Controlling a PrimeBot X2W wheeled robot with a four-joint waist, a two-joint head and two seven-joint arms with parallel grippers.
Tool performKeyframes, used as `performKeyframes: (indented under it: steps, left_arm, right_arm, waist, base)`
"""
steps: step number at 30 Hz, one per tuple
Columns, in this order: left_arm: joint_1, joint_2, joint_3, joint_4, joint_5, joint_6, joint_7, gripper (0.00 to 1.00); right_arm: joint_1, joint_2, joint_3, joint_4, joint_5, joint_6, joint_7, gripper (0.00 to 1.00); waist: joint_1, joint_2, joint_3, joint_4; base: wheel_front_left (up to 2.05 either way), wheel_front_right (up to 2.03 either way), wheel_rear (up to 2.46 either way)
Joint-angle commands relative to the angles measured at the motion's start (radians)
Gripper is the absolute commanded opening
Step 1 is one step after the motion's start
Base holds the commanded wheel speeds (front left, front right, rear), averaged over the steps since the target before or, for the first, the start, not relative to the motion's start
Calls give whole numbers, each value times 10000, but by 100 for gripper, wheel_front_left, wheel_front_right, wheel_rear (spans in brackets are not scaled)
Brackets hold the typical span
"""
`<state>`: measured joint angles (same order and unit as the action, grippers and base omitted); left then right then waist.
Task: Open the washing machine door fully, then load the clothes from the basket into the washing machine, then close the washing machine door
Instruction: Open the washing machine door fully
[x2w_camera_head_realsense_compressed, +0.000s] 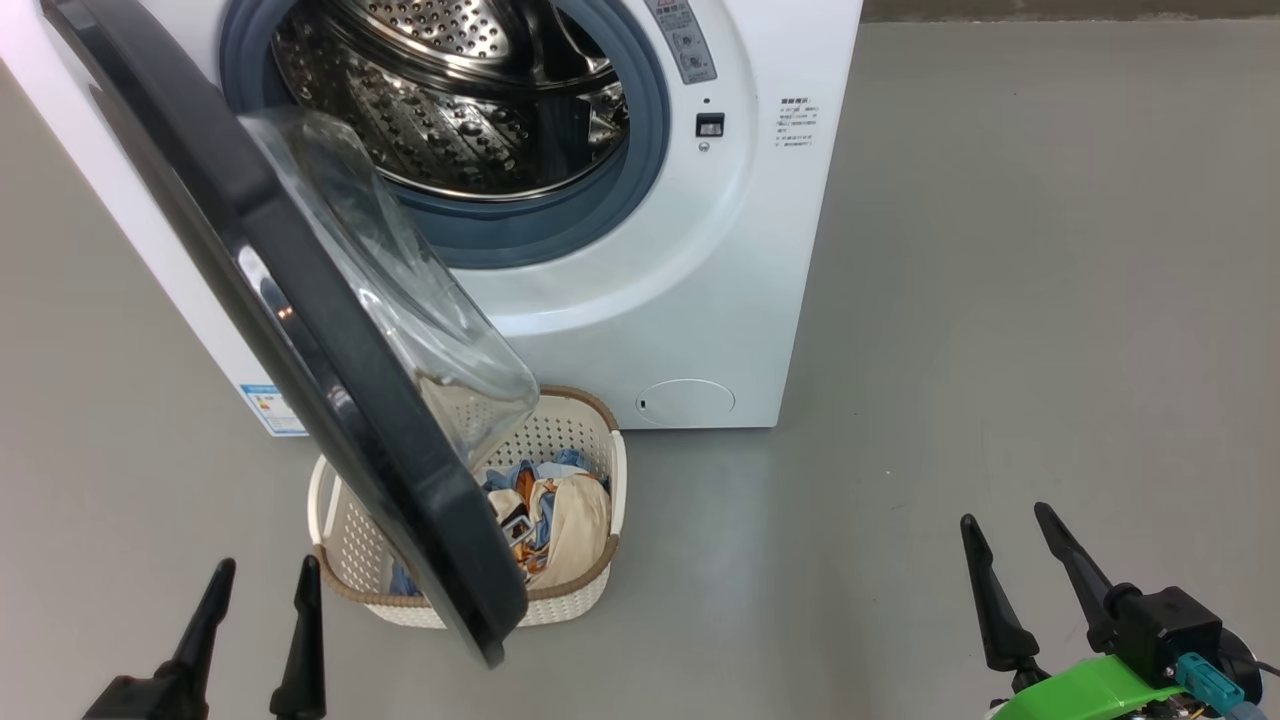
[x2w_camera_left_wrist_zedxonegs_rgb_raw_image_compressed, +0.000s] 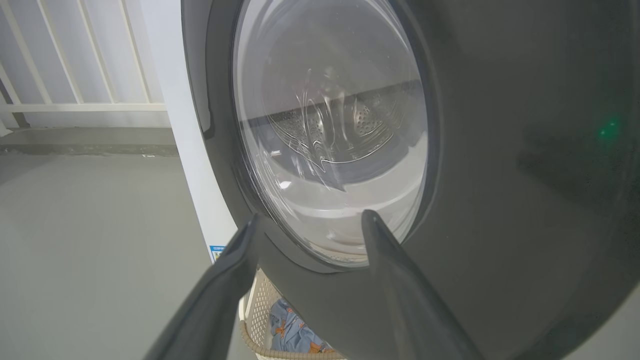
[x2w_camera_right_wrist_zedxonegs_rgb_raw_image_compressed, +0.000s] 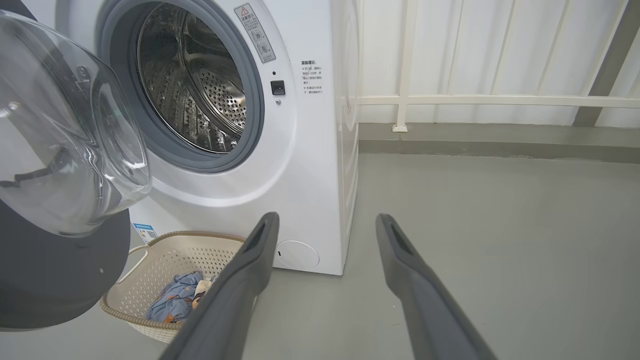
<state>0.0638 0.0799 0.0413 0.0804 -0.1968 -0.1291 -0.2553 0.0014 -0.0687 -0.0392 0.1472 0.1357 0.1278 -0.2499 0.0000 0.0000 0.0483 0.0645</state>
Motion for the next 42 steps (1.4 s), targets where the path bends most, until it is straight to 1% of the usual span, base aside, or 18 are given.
performKeyframes:
  steps: [1, 24, 25, 26, 27, 31, 35, 40, 41, 42]
  left_arm:
    - [-174, 176, 318, -232, 127, -16, -65, 100]
    - [-231, 108, 349, -229, 54, -16, -65, 100]
    - [-230, 104, 349, -222, 45, -16, -65, 63]
    - [-230, 100, 349, -214, 40, -16, -65, 20]
    - [-226, 95, 349, -198, 31, -16, -65, 0]
    - [-248, 84, 347, -215, 11, -16, -65, 0]
    - [-430, 21, 755, -651, 35, -16, -65, 0]
    - [-949, 33, 1186, -1756, 2, -16, -65, 0]
    - [-1092, 58, 1267, -2040, -3, -16, -65, 0]
    - [-1396, 135, 1351, -2611, -14, -16, -65, 0]
  right_arm:
    - [-180, -62, 231, -200, -79, 29, -118, 100]
    - [-214, -81, 327, -120, -60, 29, -118, 100]
    - [-218, -78, 326, -121, -60, 29, -118, 100]
    - [-220, -75, 323, -120, -59, 29, -118, 100]
    - [-220, -72, 323, -115, -57, 29, -118, 100]
    - [-228, -61, 325, -97, -37, 29, -118, 100]
    - [-255, -48, 324, -100, 13, 29, -118, 100]
    - [-273, -50, 315, -97, 47, 29, -118, 100]
    - [-270, -49, 303, -94, 48, 29, -118, 100]
    - [-257, -39, 250, -89, 54, 29, -118, 100]
  waist:
    - [0, 0, 12, 1]
    - [0, 0, 60, -11]
    - [0, 0, 60, -10]
    - [0, 0, 60, -9]
    - [0, 0, 59, -8]
    - [0, 0, 56, -13]
    - [0, 0, 48, -22]
    - [0, 0, 38, -2]
    - [0, 0, 34, 5]
    - [0, 0, 10, 17]
  base:
    - [0, 0, 0]
    - [0, 0, 0]
    - [0, 0, 0]
    - [0, 0, 0]
    - [0, 0, 0]
    - [0, 0, 0]
    - [0, 0, 0]
    - [0, 0, 0]
    - [0, 0, 0]
    - [0, 0, 0]
